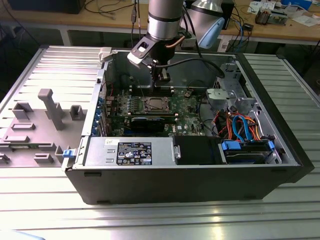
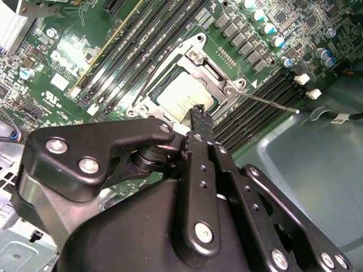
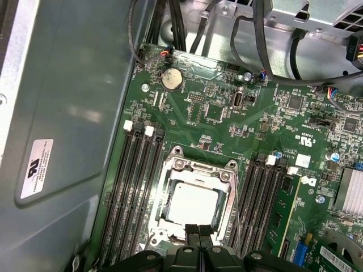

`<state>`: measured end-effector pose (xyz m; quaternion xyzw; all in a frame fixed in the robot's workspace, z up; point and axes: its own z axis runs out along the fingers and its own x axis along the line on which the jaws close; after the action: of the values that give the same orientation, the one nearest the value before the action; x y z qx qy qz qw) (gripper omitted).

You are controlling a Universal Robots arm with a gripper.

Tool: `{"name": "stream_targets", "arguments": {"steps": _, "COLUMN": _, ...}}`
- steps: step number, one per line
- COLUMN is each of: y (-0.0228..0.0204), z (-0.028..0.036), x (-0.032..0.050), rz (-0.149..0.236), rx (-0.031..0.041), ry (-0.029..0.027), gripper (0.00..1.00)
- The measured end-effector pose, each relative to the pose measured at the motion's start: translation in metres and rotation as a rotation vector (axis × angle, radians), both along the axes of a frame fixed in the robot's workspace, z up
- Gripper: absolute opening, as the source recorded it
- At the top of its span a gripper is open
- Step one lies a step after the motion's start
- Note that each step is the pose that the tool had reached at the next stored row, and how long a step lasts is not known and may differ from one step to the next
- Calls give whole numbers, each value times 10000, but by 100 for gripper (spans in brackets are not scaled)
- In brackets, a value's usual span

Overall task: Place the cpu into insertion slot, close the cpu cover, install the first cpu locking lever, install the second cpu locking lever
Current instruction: 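Install the first cpu locking lever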

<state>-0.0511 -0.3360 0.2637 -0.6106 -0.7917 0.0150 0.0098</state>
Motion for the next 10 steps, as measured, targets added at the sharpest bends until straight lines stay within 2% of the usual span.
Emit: {"name": "stream_targets", "arguments": {"steps": 10, "y": 0, "z": 0, "x": 0, "rz": 133, "rx": 0, "ry": 0, "gripper": 11}}
